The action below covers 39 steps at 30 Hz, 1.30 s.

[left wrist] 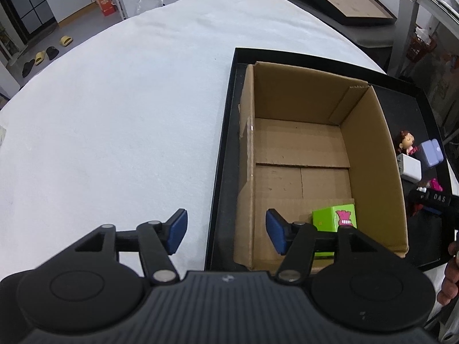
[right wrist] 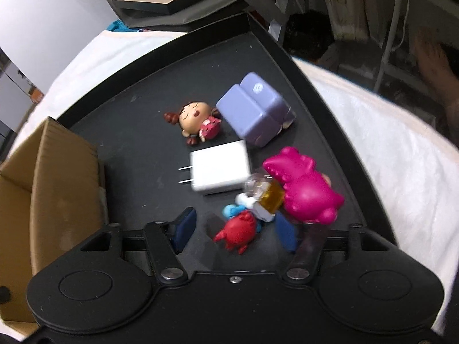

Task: Organize rigid objects
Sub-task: 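Move the right gripper to the red figure with yellow bottle and grasp, then carry the red figure into the box and release it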

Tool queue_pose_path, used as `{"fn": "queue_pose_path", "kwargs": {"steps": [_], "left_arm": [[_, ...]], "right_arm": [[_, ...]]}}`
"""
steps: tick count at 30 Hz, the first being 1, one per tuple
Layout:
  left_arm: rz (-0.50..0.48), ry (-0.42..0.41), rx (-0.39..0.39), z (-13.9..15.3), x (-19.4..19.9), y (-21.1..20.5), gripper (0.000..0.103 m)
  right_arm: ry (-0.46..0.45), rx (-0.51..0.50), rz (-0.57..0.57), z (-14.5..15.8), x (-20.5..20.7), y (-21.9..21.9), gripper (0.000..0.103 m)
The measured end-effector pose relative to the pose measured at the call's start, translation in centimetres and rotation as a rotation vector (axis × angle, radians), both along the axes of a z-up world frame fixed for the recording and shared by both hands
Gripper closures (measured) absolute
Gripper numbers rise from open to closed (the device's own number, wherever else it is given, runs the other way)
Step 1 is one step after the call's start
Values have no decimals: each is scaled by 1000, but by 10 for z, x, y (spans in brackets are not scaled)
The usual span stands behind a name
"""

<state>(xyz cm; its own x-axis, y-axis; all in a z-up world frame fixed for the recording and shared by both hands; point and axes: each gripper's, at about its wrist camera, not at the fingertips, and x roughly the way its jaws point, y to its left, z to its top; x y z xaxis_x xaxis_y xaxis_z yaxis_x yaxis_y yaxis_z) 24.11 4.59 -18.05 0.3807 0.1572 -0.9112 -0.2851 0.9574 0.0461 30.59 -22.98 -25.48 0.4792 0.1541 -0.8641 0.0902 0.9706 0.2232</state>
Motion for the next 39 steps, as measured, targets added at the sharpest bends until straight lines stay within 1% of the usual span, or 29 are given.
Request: {"fn": "queue_pose_path", "kwargs": {"steps": [6, 9, 13, 22, 30, 39], "left_arm": [[16, -21, -24, 6, -6, 7, 44], [27, -26, -42, 7, -8, 11, 44], [31, -34, -58, 8, -10, 16, 44], [27, -43, -94, 10, -15, 22, 44], [31, -55, -130, 10, -19, 27, 44], [36, -61, -175, 6, -19, 30, 44]], "right_arm": [[10, 46, 11, 0, -6, -5, 66], [13, 70, 9, 6, -16, -6, 66], [-7, 84, 21, 21, -28, -3, 67], [-53, 78, 47, 56, -44, 8, 66], [-90, 71, 89, 84, -48, 25, 66], [-134, 68, 162, 113, -47, 53, 66]]}}
